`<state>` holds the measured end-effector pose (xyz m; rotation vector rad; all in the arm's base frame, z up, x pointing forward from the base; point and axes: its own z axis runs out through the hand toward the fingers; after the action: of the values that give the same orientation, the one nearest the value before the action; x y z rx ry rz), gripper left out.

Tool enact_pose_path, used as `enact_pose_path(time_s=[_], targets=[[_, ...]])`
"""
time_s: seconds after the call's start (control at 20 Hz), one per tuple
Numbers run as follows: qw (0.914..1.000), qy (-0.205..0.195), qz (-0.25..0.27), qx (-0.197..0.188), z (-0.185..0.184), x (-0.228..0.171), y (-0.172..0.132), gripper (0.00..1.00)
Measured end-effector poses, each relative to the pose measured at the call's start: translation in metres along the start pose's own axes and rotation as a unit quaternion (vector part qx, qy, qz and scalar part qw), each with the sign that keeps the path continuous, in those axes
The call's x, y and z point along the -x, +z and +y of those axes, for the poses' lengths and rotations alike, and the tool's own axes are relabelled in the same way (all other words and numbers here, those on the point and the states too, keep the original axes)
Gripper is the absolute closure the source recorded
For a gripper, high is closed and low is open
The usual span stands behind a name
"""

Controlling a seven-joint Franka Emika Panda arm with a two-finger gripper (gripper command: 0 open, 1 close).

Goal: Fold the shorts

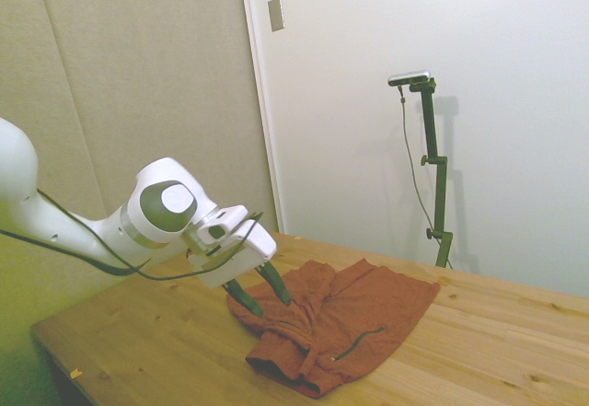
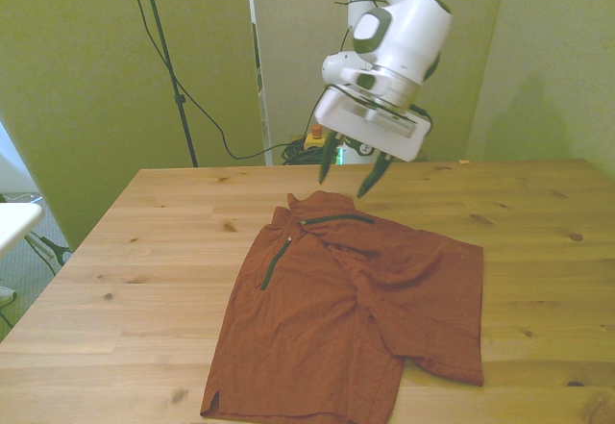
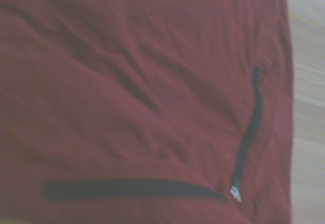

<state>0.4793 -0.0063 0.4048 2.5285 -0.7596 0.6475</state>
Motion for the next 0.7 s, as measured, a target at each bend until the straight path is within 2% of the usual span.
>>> enact_pose_path(time_s=[0.15, 0.3, 0.5, 0.7], targets=[[0.9979, -0.04, 0.046, -0.019, -0.055, 0.032, -0.017, 0.0], [0.9961, -0.064, 0.048, -0.038, -0.093, 0.056, -0.029, 0.0], [0.995, -0.075, 0.042, -0.05, -0.126, 0.07, -0.031, 0.0], [0.9954, -0.071, 0.038, -0.051, -0.14, 0.068, -0.019, 0.0]])
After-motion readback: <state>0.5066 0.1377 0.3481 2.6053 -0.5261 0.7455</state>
